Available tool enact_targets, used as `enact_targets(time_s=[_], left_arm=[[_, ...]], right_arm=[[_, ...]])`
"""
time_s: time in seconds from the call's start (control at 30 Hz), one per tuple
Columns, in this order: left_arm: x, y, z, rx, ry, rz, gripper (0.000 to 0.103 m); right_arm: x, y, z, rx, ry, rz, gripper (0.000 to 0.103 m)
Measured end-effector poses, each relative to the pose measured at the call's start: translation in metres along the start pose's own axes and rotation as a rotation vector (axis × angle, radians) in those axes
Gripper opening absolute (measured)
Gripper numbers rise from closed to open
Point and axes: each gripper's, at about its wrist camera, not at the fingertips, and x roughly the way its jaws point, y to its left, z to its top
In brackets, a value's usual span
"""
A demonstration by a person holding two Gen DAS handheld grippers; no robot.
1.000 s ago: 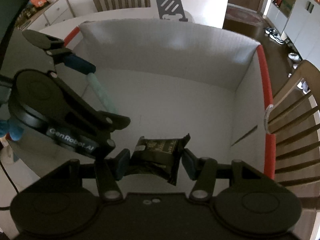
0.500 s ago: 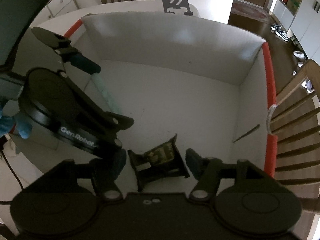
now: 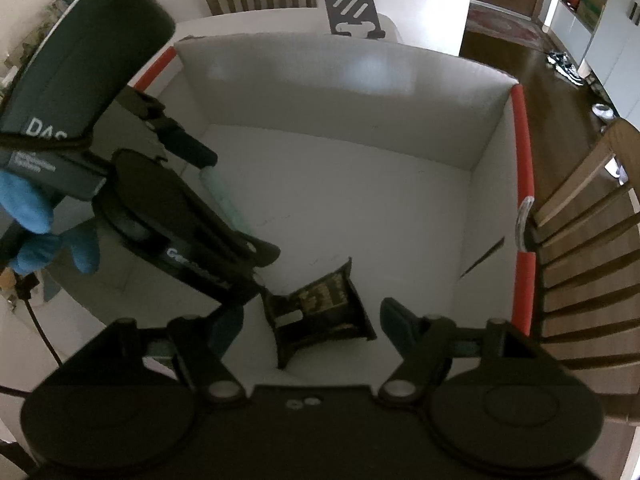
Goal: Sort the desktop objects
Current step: 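Open the right gripper to drop the black packet while the left gripper releases the green stick into the box, then withdraw both tools from the red shoebox back toward the snack pile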
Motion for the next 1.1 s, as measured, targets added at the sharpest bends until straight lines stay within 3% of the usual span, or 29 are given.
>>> enact_targets(time_s=[0.67,1.1], left_arm=[[-0.061,0.015,-0.021,-0.083,-0.125,-0.062,0.103],[-0.122,0.016,-0.063,-0.108,-0.233,-0.072,0.103]], right_arm=[[-0.024,0.001,-0.005,0.028,-0.071,0.017,0.076],[-0.063,0.029,-0.01,0.022,-0.133,0.017,0.076]])
